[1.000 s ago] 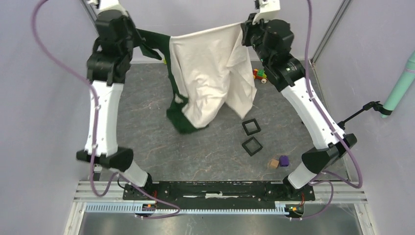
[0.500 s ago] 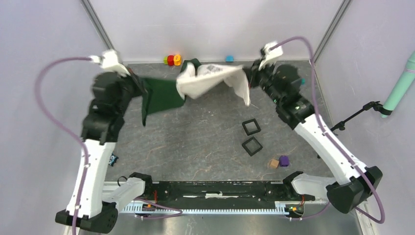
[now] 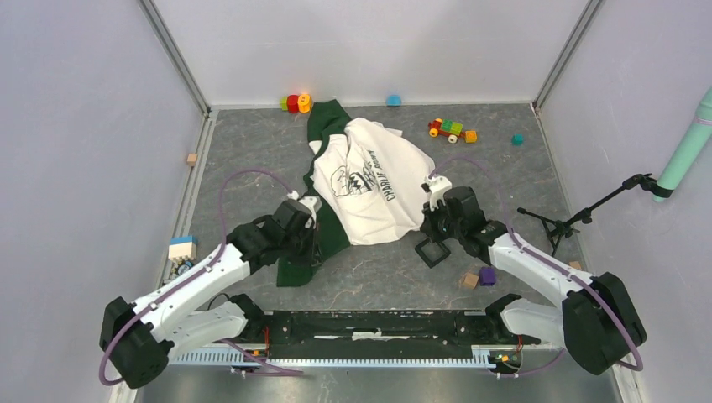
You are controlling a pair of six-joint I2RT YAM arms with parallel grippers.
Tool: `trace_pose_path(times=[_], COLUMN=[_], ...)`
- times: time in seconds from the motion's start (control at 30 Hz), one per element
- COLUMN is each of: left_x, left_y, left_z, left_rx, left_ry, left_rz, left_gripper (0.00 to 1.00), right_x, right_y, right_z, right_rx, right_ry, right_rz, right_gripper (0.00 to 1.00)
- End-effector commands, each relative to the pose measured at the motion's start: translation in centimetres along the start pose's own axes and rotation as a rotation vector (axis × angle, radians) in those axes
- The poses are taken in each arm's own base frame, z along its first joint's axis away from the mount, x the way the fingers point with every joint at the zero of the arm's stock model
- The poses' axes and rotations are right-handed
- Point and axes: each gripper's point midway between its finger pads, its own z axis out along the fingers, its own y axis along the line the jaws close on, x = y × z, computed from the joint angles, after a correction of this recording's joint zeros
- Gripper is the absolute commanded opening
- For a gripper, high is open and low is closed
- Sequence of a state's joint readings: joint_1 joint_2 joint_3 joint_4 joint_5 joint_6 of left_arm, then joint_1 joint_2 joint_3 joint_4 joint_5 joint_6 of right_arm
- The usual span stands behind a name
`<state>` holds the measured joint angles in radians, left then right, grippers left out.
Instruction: Remove the brooch from the garment
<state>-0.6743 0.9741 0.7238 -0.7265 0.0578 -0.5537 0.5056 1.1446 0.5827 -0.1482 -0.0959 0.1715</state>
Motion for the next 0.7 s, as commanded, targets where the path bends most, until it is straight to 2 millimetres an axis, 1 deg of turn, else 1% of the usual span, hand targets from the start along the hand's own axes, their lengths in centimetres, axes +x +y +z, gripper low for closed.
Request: trace_pose_path(times=[0.0,0.07,0.13,0.23,0.3,0.33,0.37,0.4,0.43,0.47,0.5,0.53,0.57,0.6,0.63,0.67], left_x=[2.0,3.5,5.0,7.4,9.2,10.1,10.6,10.5,9.8,8.7,6.9,5.4,3.6,1.9,0.1,-1.3], left_y=[-2.3,-2.3,-2.7,-4.1,-4.9,-5.2,-5.5,-5.8,-6.0,-6.2,-6.2,-6.1,-6.1,-5.9,-5.6,-5.4], left_z=[-0.7,-1.0,-1.3,-1.8,-1.7,-1.5,-1.3,-1.2,-1.1,-1.2,-1.7,-2.2,-2.8,-3.3,-3.8,-3.9], left_rx=[0.046,0.035,0.037,0.065,0.067,0.057,0.048,0.047,0.036,0.028,0.011,-0.004,-0.012,-0.020,-0.026,-0.016], left_ry=[0.021,0.068,0.118,0.172,0.226,0.258,0.286,0.291,0.264,0.216,0.135,0.069,-0.006,-0.058,-0.100,-0.120], left_rz=[-0.064,-0.067,-0.066,-0.028,0.020,0.044,0.065,0.085,0.100,0.101,0.101,0.104,0.103,0.096,0.069,0.057], left_gripper=[0.02,0.02,0.02,0.02,0.02,0.02,0.06,0.20,0.39,0.56,0.71,0.81,0.88,0.92,0.93,0.93], right_x=[1.4,1.8,1.7,0.6,-0.4,-0.9,-1.3,-1.6,-2.0,-2.4,-2.7,-3.1,-3.4,-4.1,-4.7,-5.1], right_y=[1.4,0.7,0.1,-1.1,-1.6,-2.2,-2.3,-2.3,-2.0,-1.6,-1.5,-1.0,-0.8,-0.6,-0.4,-0.5], right_z=[0.8,0.8,0.7,0.4,0.1,-0.1,-0.2,-0.2,-0.2,-0.2,-0.1,0.0,0.1,0.2,0.3,0.6], right_rx=[-0.097,-0.059,-0.023,0.051,0.087,0.124,0.133,0.130,0.115,0.096,0.090,0.062,0.052,0.046,0.045,0.048], right_ry=[-0.006,0.001,-0.004,-0.021,-0.039,-0.053,-0.063,-0.073,-0.080,-0.086,-0.092,-0.095,-0.097,-0.104,-0.108,-0.107], right_rz=[0.013,0.012,0.006,-0.001,-0.002,0.002,0.003,0.001,-0.002,-0.008,-0.011,-0.014,-0.017,-0.020,-0.024,-0.027], right_gripper=[0.00,0.00,0.00,0.00,0.00,0.00,0.00,0.00,0.06,0.19,0.29,0.34,0.40,0.44,0.48,0.51])
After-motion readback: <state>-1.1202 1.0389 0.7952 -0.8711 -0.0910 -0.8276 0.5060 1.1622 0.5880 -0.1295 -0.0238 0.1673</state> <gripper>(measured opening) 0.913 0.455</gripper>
